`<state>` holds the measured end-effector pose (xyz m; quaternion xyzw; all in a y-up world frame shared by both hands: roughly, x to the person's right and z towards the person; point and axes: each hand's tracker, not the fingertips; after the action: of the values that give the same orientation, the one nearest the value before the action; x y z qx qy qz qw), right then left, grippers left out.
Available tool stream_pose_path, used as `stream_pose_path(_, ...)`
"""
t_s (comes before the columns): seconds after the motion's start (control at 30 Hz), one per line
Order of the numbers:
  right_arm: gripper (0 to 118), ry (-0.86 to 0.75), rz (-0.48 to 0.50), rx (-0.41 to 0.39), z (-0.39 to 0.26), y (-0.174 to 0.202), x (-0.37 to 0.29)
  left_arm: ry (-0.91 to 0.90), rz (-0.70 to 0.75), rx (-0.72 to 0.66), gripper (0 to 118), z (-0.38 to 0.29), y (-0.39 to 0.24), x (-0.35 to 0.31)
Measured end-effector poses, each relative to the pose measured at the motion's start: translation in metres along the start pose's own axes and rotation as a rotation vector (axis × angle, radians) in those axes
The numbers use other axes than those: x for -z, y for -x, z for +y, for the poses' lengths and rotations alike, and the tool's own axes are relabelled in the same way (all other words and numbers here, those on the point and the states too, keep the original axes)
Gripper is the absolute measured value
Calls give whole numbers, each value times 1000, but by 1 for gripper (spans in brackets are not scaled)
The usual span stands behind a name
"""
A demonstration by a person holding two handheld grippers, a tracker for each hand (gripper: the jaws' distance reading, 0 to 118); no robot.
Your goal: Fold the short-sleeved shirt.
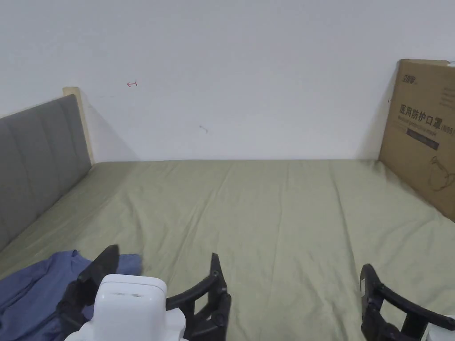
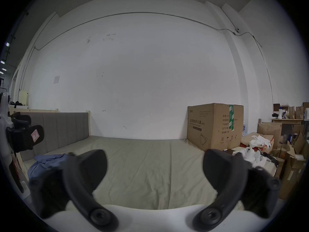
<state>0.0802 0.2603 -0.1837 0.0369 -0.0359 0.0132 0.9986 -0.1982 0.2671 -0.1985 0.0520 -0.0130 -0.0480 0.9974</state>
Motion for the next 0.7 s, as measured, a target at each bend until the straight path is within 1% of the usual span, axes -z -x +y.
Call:
stream_pose_path(0.03, 17, -9, 5, 2, 1, 0, -2, -13, -18, 19, 45, 1, -1, -1)
stream_pose_path(0.07, 0, -12, 3, 3, 2, 0, -2, -8, -27, 43, 8, 2, -2, -1)
stream_pose_path(0.1, 0, 5, 17, 18, 3, -2, 2, 1, -13, 60, 0, 2, -4, 1)
stream_pose_path(0.13, 0, 2, 14, 48, 2, -6, 3, 5, 13, 83, 0, 3, -4, 1)
stream_pose_path(0.17, 0, 27, 18, 64, 2, -9, 5, 9, -5, 58, 0, 2, -4, 2)
stream_pose_path(0.23, 0, 42, -7, 61, 1, -11, 5, 32, -35, 16, 0, 3, -3, 3)
stream_pose_path(0.4, 0, 42, -18, 59, 0, -12, 4, 43, 2, -12, 0, 5, 5, 3)
stream_pose_path(0.5, 0, 42, 4, 55, 3, -2, 13, 57, 32, -28, 0, 7, 25, -1)
stream_pose_path(0.53, 0, 42, 20, 53, 3, 5, 18, 54, 81, -10, 0, 9, 34, -5)
stream_pose_path(0.57, 0, 50, 55, 52, 3, 18, 26, 54, 126, 12, 0, 10, 48, -11)
stream_pose_path(0.63, 0, 85, 154, 66, 4, 46, 41, 51, 214, 40, 0, 14, 75, -26)
stream_pose_path(0.7, 0, 82, 254, 95, 3, 79, 48, 60, 323, 71, 0, 15, 105, -44)
